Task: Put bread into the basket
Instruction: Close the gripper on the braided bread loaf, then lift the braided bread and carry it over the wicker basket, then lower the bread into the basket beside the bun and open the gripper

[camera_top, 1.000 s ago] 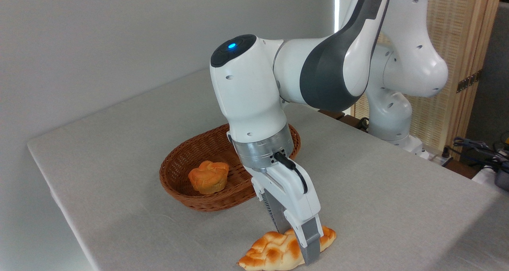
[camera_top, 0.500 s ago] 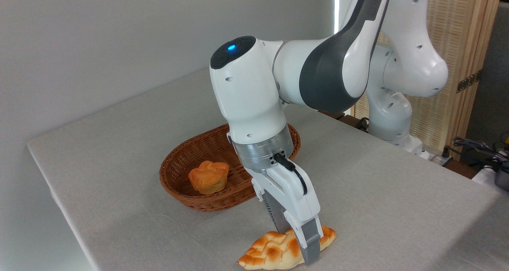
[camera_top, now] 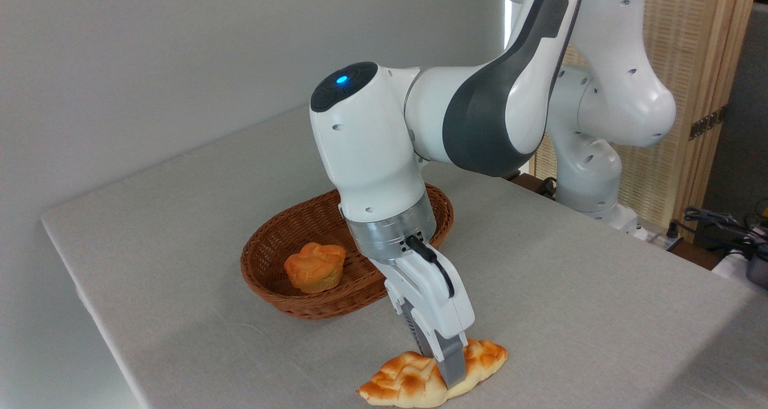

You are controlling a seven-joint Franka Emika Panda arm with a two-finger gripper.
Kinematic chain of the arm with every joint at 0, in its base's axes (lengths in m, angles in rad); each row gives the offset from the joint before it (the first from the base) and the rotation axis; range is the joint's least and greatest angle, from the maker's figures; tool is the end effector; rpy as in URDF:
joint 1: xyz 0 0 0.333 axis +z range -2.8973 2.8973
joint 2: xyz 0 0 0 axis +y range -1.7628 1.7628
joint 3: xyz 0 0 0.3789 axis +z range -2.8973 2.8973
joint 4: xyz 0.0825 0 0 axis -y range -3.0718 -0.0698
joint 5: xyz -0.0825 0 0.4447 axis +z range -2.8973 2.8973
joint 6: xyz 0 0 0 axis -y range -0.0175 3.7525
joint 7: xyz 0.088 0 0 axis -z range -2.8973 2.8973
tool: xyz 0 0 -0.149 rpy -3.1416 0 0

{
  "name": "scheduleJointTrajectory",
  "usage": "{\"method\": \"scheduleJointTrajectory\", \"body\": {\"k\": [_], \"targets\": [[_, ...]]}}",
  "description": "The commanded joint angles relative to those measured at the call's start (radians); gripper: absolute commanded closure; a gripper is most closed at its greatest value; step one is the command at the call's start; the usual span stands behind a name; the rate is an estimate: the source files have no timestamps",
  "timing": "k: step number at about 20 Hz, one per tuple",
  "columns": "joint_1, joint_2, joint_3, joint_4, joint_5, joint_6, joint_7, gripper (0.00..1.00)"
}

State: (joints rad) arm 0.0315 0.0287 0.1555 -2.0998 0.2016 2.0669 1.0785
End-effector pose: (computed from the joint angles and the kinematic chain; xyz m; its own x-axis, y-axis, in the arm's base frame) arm 0.5803 0.1277 0.3917 0.5381 -0.8219 -0.1866 -0.8386 -0.5443 -0.0208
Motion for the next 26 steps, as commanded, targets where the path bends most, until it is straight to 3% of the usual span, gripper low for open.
{"method": "scheduleJointTrajectory", "body": {"k": [1,6,10,15,18,20,22,24,25,26], "targets": [[-0.001,0.022,0.010,-0.009,0.002,0.019,0.009,1.00],[-0.001,0.002,-0.001,0.029,-0.002,-0.022,0.006,1.00],[-0.002,-0.030,-0.028,0.248,-0.135,-0.366,0.009,1.00],[-0.004,-0.165,-0.065,0.245,-0.289,-0.652,-0.021,1.00],[-0.028,-0.223,-0.134,0.126,-0.321,-0.657,-0.093,0.95],[-0.102,-0.230,-0.139,0.057,-0.336,-0.599,-0.170,0.86],[-0.157,-0.230,-0.140,-0.005,-0.350,-0.481,-0.285,0.84],[-0.183,-0.222,-0.149,-0.034,-0.361,-0.415,-0.339,0.73],[-0.185,-0.220,-0.149,-0.042,-0.361,-0.403,-0.339,0.56],[-0.185,-0.217,-0.149,-0.043,-0.361,-0.400,-0.339,0.23]]}}
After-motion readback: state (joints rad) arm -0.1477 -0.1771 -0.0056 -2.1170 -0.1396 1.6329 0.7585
